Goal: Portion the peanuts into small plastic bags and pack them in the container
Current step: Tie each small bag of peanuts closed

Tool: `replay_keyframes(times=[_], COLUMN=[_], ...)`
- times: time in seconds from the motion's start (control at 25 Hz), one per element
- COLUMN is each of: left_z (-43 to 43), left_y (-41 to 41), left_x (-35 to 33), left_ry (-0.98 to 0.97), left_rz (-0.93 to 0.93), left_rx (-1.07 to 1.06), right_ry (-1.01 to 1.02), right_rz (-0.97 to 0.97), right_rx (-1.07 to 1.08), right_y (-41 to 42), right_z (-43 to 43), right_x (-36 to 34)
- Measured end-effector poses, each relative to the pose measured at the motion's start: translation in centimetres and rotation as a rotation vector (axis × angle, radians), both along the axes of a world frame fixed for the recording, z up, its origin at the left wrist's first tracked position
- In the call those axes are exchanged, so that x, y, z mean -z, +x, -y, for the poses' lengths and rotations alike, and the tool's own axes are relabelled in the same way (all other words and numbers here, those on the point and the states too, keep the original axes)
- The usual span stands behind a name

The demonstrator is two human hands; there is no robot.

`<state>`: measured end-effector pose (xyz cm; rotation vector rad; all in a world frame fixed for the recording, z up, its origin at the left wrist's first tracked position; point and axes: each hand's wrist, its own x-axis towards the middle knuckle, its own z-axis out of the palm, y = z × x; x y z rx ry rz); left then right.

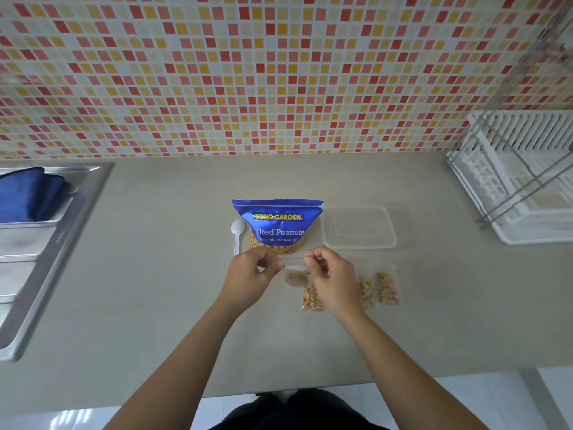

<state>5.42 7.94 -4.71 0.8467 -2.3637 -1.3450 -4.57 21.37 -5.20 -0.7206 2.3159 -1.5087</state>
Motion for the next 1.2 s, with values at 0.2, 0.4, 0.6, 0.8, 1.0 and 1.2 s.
replay_keyframes(times=[0.2, 0.4, 0.6, 0.8, 1.0, 1.2], left_z=[-1.1, -1.9, -2.8, -3.3, -4.0, -4.3], left_y=[0.8, 0.5, -0.6, -0.7, -1.5, -2.9], left_x=[2.5, 6.9, 8.0, 8.1, 6.6, 5.5], left_ry=[0.456, 0.326, 0.167, -0.037, -0.194, -0.028], left_rz=[-0.07, 0.197, 0.243, 0.271, 0.167, 0.18], left_rx=[0.066, -0.125, -0.188, -0.223, -0.135, 0.052], right_ry=[-0.013, 0.461, 0.728, 0.748, 0.564, 0.353], right_rz=[0.245, -0.101, -0.238, -0.23, -0.306, -0.11], right_rx=[-0.08, -0.074, -0.147, -0.209, -0.211, -0.249], right_y=[-0.6, -2.2, -2.9, -4.4, -4.6, -4.3], right_z=[0.2, -1.4, -1.5, -1.0, -0.9, -1.9], right_x=[1.3, 5.5, 7.2, 6.9, 6.7, 5.0])
